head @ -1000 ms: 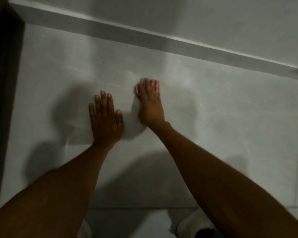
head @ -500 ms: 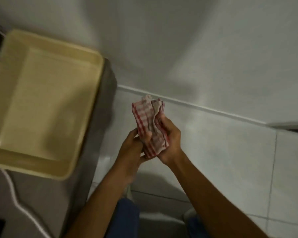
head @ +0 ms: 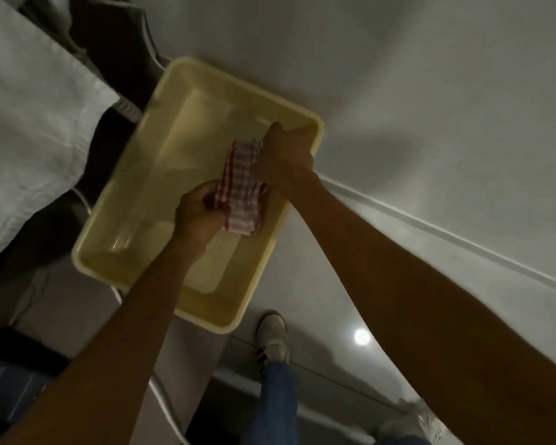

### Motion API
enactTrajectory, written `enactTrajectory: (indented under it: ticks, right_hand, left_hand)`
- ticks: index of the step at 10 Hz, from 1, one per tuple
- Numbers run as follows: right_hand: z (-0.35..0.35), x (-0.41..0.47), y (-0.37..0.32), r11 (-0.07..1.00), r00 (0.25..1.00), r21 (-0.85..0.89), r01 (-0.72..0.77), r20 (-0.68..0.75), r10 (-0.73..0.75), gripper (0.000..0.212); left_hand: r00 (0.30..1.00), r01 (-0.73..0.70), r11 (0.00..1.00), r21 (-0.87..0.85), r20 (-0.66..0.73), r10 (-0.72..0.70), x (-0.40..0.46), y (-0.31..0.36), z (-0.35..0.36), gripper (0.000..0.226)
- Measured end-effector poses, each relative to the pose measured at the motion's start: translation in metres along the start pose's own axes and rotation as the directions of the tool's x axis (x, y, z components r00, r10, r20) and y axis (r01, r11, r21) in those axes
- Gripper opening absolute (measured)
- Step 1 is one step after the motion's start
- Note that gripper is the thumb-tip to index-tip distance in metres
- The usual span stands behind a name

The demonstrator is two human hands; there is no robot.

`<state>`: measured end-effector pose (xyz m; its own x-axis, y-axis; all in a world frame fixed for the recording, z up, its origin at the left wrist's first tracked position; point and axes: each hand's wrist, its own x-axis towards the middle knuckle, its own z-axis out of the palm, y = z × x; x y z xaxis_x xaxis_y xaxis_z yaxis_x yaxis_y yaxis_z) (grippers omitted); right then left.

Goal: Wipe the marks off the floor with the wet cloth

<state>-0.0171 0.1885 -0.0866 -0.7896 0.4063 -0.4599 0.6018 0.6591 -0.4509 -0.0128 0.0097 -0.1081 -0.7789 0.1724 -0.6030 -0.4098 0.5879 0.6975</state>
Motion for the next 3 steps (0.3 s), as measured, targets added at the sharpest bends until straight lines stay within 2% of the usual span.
enactTrajectory:
  ticks: [1, 2, 3]
  right_hand:
    - [0.007, -0.010, -0.009, 0.985, 0.999, -0.172, 0.017, -0.035, -0.024, 0.044]
    - [-0.031, -0.054, -0.010, 0.990, 0.987, -0.132, 0.040, -0.147, -0.060, 0.047]
    - [-0.105, -0.126, -0.007, 0.985, 0.944, -0.118, 0.124, -0.293, -0.154, 0.053]
  left_hand:
    - [0.998, -0.068, 0.954, 0.293, 0.020, 0.065, 0.000, 0.004, 0.005, 0.058]
    - [0.980, -0.164, 0.820, 0.549, -0.003, 0.198, -0.039, 0.047, 0.005, 0.081]
    - [0.854, -0.442, 0.686, 0.577, 0.038, 0.518, -0.120, 0.120, 0.007, 0.067]
